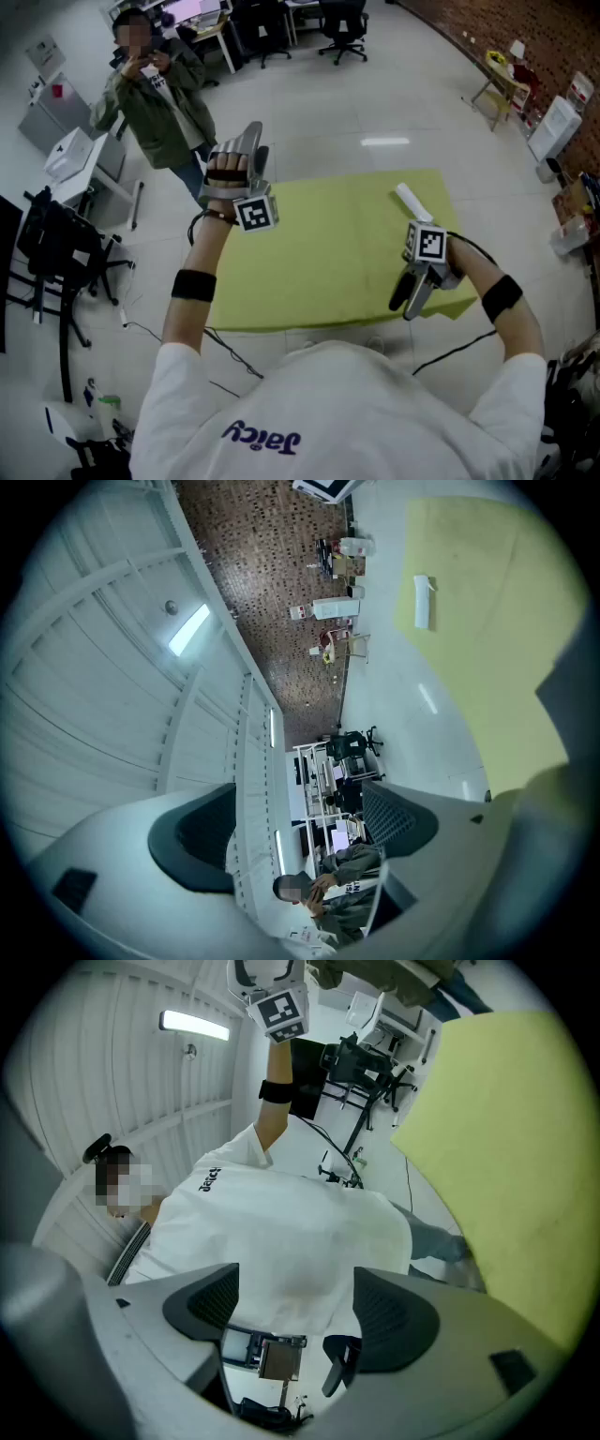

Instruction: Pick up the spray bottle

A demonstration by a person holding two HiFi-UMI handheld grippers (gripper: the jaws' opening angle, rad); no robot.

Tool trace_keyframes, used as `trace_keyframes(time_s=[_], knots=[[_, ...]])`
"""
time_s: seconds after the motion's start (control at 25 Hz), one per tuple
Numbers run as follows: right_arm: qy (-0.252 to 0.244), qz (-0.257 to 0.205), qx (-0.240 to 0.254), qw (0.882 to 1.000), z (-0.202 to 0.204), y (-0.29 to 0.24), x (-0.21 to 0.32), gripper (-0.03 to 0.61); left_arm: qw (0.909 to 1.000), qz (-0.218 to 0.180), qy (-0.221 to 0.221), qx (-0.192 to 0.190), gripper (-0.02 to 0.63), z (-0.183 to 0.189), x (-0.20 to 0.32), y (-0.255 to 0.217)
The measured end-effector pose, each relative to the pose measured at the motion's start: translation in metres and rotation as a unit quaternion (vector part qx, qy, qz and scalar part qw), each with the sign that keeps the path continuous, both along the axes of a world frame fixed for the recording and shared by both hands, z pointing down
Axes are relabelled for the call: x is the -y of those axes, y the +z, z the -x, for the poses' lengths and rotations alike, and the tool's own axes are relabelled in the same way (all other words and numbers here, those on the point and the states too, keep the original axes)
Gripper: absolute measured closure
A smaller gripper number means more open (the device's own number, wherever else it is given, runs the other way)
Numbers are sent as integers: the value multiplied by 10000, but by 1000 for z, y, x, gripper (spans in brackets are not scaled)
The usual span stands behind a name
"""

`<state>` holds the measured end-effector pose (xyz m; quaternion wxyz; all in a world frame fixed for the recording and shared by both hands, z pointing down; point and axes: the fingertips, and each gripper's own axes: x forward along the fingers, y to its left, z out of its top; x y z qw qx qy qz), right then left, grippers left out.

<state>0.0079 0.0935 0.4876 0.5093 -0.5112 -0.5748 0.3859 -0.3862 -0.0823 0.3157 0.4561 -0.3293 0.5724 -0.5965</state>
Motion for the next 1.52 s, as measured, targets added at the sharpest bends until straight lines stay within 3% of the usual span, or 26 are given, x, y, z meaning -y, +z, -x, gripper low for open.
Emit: trace_keyframes(time_s=[0.2, 0.36, 0.48, 0.68, 0.88, 1.16, 1.4, 1.52], knots=[[191, -132, 85, 9997, 9, -8, 17, 190, 9998, 167, 47, 100, 202, 1, 4, 10], [272, -668, 356, 9968, 12, 0, 41, 190, 9994, 344, 31, 9, 202, 8, 8, 22], [440, -686, 557, 9951, 13, -4, 54, 190, 9988, 481, 59, -46, 202, 11, 14, 28], [913, -817, 1112, 9862, 15, -19, 87, 190, 9972, 731, 148, -91, 202, 2, 32, 42], [1202, -1083, 1253, 9788, 8, -18, 113, 190, 9949, 957, 271, -147, 202, -4, 50, 58], [1901, -1480, 1585, 9575, -2, -14, 153, 190, 9883, 1406, 526, -256, 202, -19, 80, 87], [2669, -1984, 1928, 9232, -1, -6, 184, 192, 9711, 1827, 1291, -827, 204, -58, 107, 107], [2949, -2154, 1994, 9093, -6, 0, 196, 190, 9645, 1996, 1513, -837, 204, -73, 122, 120]])
